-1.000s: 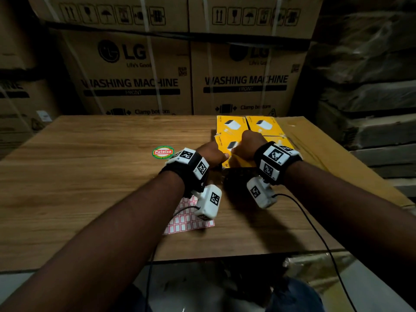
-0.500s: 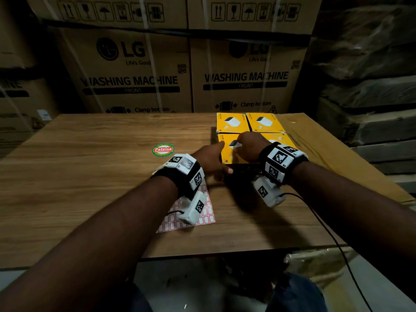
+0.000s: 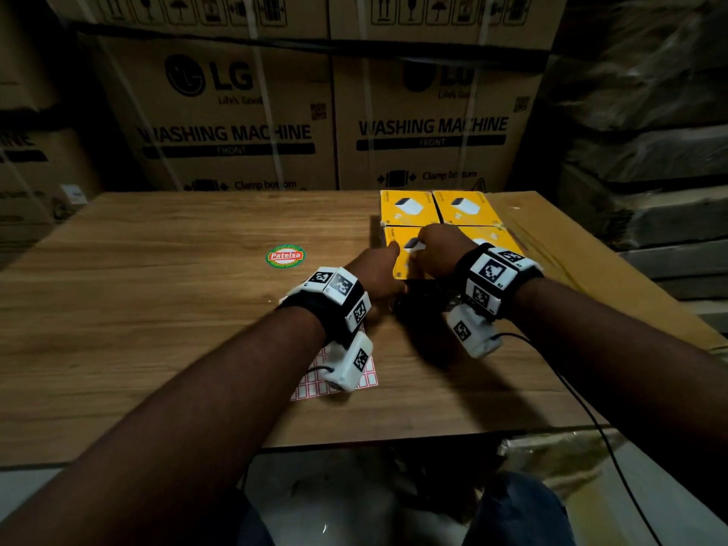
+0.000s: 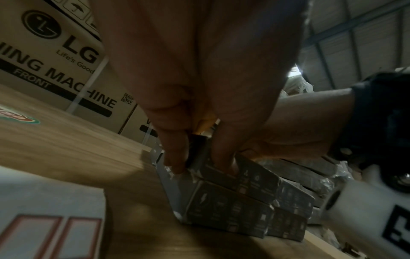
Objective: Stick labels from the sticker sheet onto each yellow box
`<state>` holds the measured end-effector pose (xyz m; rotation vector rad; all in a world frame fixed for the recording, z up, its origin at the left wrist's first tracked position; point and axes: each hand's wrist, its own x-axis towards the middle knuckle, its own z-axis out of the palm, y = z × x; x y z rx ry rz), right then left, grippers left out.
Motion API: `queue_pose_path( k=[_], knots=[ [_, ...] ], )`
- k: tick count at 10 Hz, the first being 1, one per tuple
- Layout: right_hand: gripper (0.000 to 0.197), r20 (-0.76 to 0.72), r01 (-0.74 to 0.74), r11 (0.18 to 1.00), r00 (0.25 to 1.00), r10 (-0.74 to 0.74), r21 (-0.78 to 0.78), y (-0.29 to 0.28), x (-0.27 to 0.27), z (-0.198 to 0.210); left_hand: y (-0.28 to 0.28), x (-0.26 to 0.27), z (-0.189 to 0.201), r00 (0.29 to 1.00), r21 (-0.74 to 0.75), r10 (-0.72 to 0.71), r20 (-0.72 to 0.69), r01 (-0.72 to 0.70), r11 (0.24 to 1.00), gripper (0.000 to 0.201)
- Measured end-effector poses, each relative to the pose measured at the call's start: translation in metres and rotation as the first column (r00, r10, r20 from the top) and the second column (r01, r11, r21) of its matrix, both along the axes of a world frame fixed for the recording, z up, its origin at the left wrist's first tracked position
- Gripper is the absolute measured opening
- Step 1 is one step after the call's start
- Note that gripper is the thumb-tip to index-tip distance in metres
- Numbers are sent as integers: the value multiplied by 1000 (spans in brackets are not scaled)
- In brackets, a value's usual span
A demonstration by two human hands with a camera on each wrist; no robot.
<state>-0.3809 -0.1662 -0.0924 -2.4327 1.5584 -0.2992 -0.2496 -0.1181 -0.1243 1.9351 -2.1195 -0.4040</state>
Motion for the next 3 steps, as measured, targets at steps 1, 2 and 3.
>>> queue_pose_path(
  k=[1, 2, 3],
  knots=[
    [25, -10, 1, 1000, 1000, -1, -11, 1, -1, 1, 4, -1, 4, 1000, -5, 0, -9, 0, 1000, 61],
    [24, -17, -17, 1000, 1000, 17, -5, -2, -3, -1, 6, 4, 3, 998, 25, -26, -65, 28, 999, 67],
    [21, -23, -36, 999, 999, 35, -11, -2, -3, 3, 7, 13, 10, 996, 36, -30, -88, 33, 999, 64]
  ],
)
